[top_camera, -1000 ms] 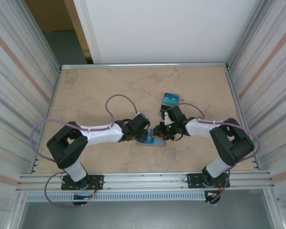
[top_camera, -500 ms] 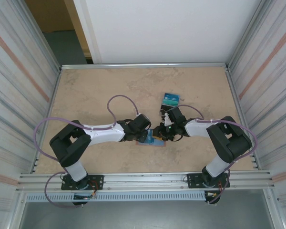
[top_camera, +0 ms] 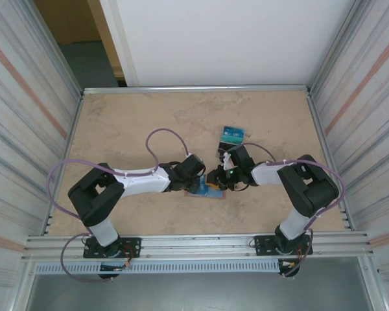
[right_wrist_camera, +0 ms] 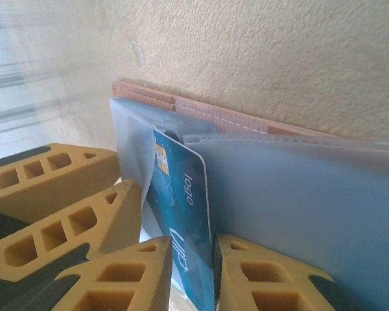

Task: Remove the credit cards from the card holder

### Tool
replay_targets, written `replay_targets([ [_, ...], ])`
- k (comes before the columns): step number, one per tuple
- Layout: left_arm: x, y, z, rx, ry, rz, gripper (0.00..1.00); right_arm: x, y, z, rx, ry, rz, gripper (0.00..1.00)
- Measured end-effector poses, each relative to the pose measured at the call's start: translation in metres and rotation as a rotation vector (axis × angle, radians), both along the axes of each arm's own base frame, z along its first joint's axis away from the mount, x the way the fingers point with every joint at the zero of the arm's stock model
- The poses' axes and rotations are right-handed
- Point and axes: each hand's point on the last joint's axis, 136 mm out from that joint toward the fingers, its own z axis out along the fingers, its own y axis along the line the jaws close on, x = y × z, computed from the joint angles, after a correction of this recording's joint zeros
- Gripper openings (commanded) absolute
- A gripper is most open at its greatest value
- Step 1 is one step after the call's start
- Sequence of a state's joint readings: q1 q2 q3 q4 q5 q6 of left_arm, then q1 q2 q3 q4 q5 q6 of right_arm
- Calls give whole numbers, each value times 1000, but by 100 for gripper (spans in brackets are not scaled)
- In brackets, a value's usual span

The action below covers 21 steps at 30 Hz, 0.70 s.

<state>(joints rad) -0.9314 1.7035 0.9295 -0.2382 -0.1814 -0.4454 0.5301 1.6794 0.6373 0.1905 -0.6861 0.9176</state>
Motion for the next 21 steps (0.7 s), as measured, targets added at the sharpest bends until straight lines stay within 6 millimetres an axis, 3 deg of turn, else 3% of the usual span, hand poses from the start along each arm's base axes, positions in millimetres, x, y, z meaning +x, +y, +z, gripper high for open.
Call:
replay_targets([
  [11,0,0,0,-2,1,4,25,1,3,0,44,5,-21,17],
  [21,0,-1,0,-5,1,6,24,4,7,2,76,-1,-22,20],
])
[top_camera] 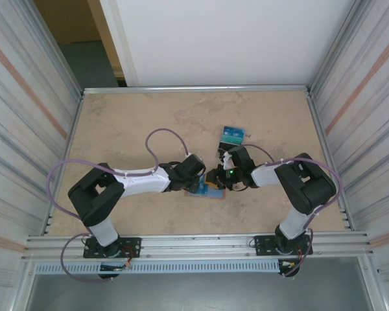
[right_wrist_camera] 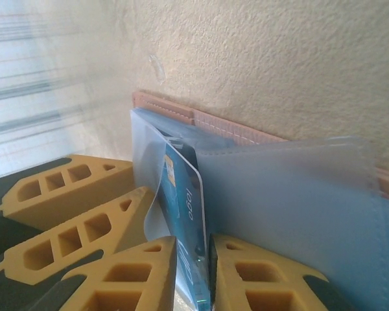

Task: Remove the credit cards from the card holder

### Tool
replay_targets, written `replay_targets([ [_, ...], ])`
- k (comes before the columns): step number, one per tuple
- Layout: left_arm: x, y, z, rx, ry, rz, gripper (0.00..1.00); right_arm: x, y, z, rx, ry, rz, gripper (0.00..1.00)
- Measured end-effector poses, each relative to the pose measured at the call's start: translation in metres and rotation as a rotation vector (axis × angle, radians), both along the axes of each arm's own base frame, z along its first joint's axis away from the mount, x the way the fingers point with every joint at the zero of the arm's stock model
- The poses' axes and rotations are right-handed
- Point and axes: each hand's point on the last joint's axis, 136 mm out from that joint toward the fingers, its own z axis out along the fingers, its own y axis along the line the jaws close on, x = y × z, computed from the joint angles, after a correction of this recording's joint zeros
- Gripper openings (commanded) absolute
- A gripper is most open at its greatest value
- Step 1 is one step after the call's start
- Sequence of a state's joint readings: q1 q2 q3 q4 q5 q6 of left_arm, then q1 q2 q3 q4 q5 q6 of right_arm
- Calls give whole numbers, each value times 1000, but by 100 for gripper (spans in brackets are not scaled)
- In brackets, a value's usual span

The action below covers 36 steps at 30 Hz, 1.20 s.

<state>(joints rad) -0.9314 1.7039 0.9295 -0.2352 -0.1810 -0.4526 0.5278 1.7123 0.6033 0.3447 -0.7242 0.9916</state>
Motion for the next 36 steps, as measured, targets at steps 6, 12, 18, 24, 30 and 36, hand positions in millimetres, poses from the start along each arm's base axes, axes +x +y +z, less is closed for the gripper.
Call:
replay_targets([
  [6,0,0,0,0,0,0,24,1,2,-2,12,-2,5,8],
  [12,0,1,0,2,-2,3,23,2,1,-1,11,-8,7,1],
  [18,1,-1,1,-4,-4,5,23,4,-3,2,-35,-25,16,0],
  [24,1,-1,1,-5,-6,6,21,1,-11,5,-84,-45,24,0],
  [30,2,-1,1,-5,-7,7,21,1,-21,8,-114,-58,19,0],
  [36,2,0,1,-4,-8,8,23,0,-32,14,-149,-81,15,0],
])
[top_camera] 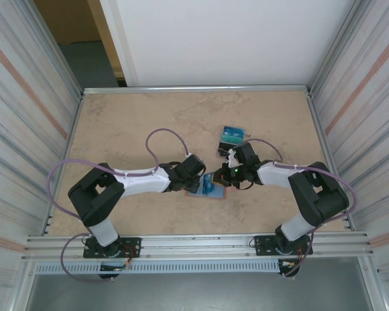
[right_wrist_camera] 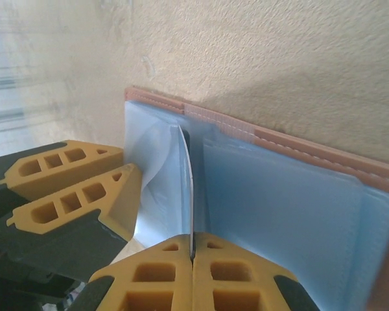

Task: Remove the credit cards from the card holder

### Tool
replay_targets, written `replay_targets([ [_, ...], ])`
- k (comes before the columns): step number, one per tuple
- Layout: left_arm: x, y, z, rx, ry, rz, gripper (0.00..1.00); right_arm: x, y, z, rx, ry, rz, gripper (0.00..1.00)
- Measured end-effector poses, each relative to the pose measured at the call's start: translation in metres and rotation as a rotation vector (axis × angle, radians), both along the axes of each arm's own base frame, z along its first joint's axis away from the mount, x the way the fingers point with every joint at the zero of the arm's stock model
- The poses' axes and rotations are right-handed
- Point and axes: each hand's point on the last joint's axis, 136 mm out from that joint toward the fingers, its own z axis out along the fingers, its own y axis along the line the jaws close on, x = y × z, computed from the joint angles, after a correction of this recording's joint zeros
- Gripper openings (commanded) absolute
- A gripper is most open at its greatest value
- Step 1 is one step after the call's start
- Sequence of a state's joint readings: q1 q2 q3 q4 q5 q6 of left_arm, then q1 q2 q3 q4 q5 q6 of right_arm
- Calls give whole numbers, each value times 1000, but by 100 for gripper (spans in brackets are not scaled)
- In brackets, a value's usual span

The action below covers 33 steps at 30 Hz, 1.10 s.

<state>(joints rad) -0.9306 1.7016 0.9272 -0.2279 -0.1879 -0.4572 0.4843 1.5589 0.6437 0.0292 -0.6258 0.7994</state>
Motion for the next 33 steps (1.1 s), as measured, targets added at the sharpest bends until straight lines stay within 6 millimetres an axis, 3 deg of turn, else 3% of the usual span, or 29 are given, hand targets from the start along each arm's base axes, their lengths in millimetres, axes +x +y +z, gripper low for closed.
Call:
replay_targets([
  [9,-4,6,2,13,11,4,39,-8,-17,15,-84,-54,9,0],
  [15,-5,8,19,-9,-8,1,53,5,-26,51,-142,-186,15,0],
  [20,-2,8,43,-51,-56,4,65,22,-33,87,-207,-334,21,0],
  [26,4,10,69,-87,-124,21,70,52,-42,125,-292,-499,20,0],
  [29,6,14,78,-93,-155,36,71,71,-48,134,-348,-543,15,0],
  [33,5,24,84,-94,-183,59,86,99,-58,140,-424,-557,8,0],
])
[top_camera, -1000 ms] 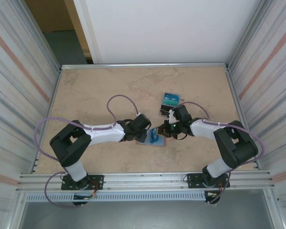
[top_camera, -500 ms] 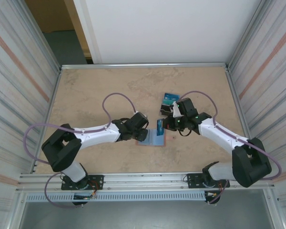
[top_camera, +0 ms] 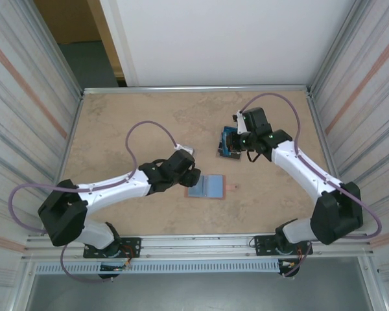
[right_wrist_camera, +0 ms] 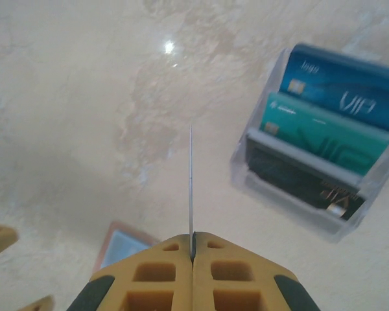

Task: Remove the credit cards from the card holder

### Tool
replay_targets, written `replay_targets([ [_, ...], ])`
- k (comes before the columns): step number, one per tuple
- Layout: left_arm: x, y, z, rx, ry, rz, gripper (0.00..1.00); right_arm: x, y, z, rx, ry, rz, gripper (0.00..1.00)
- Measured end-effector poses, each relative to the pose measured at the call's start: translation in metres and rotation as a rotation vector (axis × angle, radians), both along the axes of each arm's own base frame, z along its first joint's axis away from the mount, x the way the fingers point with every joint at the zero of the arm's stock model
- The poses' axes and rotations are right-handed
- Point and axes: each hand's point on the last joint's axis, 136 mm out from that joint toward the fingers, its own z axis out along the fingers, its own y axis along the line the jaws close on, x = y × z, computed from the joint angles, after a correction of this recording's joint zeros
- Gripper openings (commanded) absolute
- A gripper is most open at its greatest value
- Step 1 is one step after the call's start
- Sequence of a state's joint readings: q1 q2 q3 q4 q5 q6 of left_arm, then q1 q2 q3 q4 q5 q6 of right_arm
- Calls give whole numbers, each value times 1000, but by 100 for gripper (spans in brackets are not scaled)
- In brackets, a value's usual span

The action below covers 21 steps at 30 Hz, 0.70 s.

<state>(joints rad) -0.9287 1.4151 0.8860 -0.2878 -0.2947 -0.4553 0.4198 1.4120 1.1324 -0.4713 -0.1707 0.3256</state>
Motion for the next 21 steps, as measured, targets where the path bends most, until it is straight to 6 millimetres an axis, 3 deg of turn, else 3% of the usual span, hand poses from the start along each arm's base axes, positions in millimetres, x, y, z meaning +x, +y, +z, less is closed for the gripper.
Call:
replay_targets([
  [2,0,4,1,-2,-9,11,98,11,-6,3,-14,-15,-4,0],
  [10,1,18,6,-14,-37,51,99,48,-39,6,-18,-58,20,0],
  [21,6,27,12,-43,-75,84,99,94,-39,-7,-199,-202,183,0],
])
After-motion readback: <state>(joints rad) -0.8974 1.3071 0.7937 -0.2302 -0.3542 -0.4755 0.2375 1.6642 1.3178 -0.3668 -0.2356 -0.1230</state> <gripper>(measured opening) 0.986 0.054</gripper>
